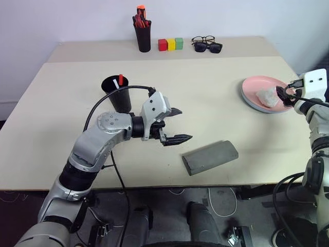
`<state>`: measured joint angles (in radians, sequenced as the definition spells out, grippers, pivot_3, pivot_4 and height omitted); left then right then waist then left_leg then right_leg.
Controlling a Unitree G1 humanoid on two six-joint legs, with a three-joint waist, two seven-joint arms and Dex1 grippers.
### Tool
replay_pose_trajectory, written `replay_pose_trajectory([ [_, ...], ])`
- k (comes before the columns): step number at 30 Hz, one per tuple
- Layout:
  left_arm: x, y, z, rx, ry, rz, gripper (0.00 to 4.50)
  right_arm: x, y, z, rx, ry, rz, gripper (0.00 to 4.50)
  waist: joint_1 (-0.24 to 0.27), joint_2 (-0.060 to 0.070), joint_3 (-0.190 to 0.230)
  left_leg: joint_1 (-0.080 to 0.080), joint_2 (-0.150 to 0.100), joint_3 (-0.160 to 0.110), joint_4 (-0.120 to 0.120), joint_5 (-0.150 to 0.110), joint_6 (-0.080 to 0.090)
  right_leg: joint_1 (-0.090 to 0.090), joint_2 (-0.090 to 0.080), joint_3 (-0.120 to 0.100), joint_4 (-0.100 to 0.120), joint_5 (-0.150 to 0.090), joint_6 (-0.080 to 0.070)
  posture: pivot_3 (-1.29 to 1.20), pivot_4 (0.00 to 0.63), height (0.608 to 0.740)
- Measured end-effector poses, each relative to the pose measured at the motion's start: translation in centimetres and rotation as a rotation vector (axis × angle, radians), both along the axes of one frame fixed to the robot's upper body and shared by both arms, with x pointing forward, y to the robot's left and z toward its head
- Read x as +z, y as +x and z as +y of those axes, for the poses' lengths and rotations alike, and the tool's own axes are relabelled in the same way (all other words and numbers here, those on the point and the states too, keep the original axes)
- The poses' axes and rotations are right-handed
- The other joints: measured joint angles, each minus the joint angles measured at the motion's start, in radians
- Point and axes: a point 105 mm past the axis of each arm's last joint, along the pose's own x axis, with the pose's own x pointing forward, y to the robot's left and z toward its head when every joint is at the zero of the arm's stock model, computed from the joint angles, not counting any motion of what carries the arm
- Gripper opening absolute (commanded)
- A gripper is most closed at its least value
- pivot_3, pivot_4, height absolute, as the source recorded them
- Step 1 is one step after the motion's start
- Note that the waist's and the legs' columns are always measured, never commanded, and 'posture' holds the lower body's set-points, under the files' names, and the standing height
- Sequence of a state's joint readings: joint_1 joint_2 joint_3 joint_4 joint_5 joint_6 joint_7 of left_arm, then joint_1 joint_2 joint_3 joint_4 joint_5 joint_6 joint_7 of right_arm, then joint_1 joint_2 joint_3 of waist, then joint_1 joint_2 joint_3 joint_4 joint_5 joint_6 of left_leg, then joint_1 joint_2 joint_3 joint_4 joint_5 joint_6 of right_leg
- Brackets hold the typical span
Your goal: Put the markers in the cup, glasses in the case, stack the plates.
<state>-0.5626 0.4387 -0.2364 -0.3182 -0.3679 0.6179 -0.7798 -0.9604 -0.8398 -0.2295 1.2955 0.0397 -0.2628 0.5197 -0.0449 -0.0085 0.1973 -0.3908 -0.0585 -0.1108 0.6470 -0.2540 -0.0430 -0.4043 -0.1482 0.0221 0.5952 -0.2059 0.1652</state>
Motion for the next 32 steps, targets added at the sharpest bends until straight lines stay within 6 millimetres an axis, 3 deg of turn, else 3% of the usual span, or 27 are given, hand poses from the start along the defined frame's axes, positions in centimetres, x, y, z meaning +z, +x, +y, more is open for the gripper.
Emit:
replay_pose_trajectory([
  [7,-2.7,1.3,3.5,0.230,-0.081,-0.076,4.50,0.1,-2.7,0.8,0.209,0.008,-0.078,3.37,0.003,0.000,0.000,0.000,0.000,0.000,-0.001,0.000,0.000,0.000,0.000,0.000,0.000,0.000,0.000,0.00,0.150,0.739],
  [9,-3.9,1.1,5.3,0.305,-0.104,-0.062,4.50,-1.0,-5.3,1.5,0.297,-0.022,-0.048,3.37,0.015,0.000,-0.001,0.000,0.000,-0.002,-0.001,-0.001,0.001,0.000,0.000,-0.001,0.000,0.000,0.000,0.00,0.150,0.739],
  [12,-7.0,0.4,8.8,0.418,-0.060,0.028,4.50,-4.4,-10.3,2.0,0.356,0.013,0.098,3.37,0.030,0.002,-0.001,-0.001,0.000,0.000,-0.002,-0.001,0.002,-0.002,-0.001,0.000,0.001,-0.001,0.000,0.00,0.150,0.739],
  [14,-7.6,-0.2,10.5,0.468,-0.072,0.059,4.50,-5.5,-13.8,2.2,0.368,0.037,0.181,3.37,0.038,0.004,-0.001,-0.001,-0.001,0.000,0.000,-0.001,0.002,-0.002,-0.002,0.000,0.001,-0.001,0.001,0.00,0.150,0.739],
  [19,-6.3,-1.4,11.7,0.465,-0.057,0.029,4.50,-4.4,-19.0,2.0,0.328,0.046,0.234,3.37,0.029,0.002,-0.003,0.002,0.002,0.001,0.004,-0.002,0.000,0.007,-0.001,0.000,0.000,-0.004,-0.002,0.00,0.150,0.739],
  [22,-6.4,-2.1,12.7,0.474,-0.031,0.037,4.50,-4.8,-21.6,2.1,0.306,0.078,0.264,3.37,0.024,0.003,-0.005,0.001,0.003,0.001,0.002,-0.004,-0.002,0.007,0.000,-0.002,-0.002,-0.004,-0.002,0.00,0.150,0.739],
  [26,-5.5,-2.3,12.8,0.453,-0.055,0.038,4.50,-4.6,-22.6,2.1,0.292,0.086,0.258,3.37,0.025,0.004,-0.006,0.001,0.003,0.002,0.003,-0.004,-0.002,0.006,-0.002,-0.002,-0.004,-0.004,-0.002,0.00,0.150,0.739],
  [32,-5.1,-2.6,12.4,0.410,-0.072,0.054,4.50,-4.2,-22.7,2.5,0.301,0.089,0.239,3.37,0.036,0.003,-0.006,-0.001,0.003,0.002,0.000,-0.002,0.001,0.000,-0.001,-0.002,-0.003,-0.003,-0.006,0.00,0.150,0.739],
])
